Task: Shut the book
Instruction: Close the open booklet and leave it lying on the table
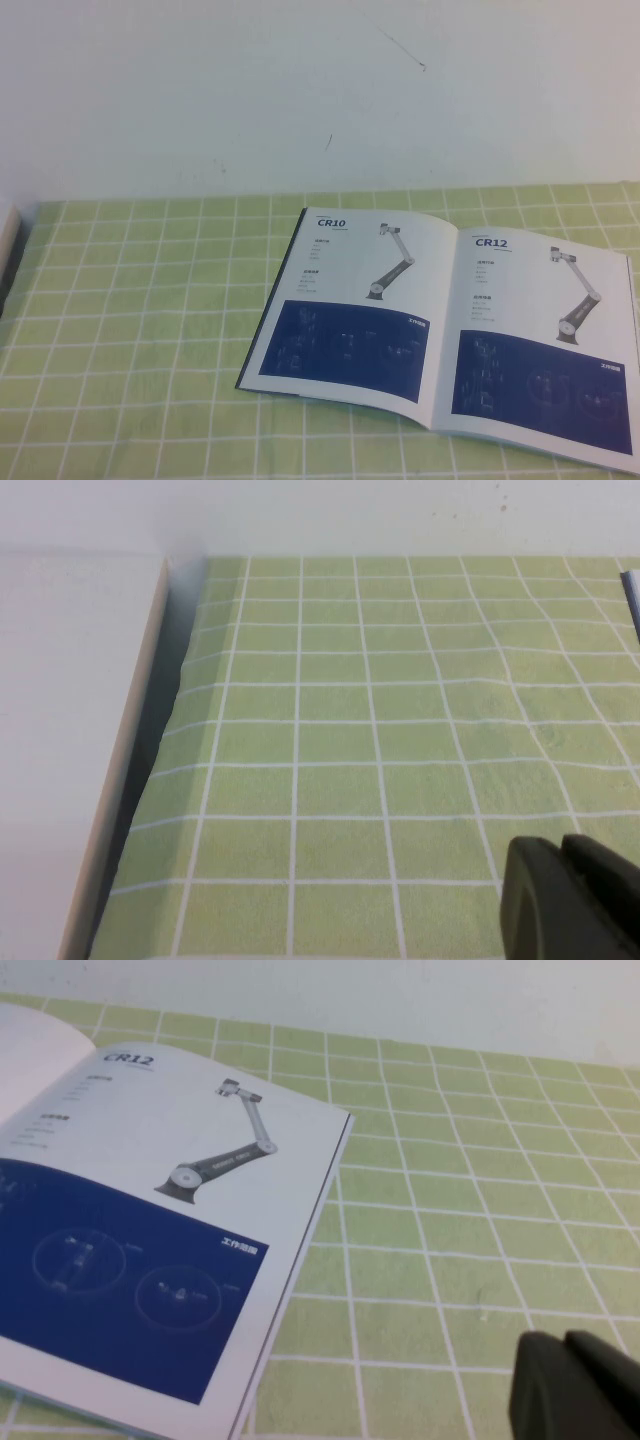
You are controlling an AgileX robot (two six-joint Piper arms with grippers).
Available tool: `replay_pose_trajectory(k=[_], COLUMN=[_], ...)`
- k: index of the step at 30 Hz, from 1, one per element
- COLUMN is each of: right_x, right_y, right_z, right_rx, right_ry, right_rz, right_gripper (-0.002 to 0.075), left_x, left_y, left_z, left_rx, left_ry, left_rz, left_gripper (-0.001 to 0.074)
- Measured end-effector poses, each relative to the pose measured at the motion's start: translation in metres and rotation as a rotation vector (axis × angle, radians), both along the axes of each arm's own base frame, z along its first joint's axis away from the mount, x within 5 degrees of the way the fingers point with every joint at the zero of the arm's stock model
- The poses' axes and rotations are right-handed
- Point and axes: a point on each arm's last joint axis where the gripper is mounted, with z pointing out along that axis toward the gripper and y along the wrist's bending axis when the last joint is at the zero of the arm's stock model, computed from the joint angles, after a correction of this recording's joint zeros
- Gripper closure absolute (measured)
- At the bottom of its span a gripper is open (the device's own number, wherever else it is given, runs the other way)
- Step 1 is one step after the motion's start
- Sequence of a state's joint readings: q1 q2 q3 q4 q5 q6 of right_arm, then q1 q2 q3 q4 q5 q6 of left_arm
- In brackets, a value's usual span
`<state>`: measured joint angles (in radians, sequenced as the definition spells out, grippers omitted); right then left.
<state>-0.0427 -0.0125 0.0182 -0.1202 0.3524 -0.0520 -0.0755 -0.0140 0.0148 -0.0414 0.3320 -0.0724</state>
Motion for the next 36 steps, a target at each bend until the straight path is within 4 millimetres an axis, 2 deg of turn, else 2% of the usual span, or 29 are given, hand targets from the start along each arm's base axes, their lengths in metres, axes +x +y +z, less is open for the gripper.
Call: replay_pose_trajectory(k=[36], right_x=[0.0], right_y=[0.0], right_z=[0.0], right_rx=[0.0], right_ry=[0.0], right_rz=[0.0], right_gripper=[0.0729], left_x=[0.0], left_y=[0.0001], left_z=[0.0], left_rx=[0.002], left_ry=[0.0], left_rz=[0.0], left_gripper=[0.0738])
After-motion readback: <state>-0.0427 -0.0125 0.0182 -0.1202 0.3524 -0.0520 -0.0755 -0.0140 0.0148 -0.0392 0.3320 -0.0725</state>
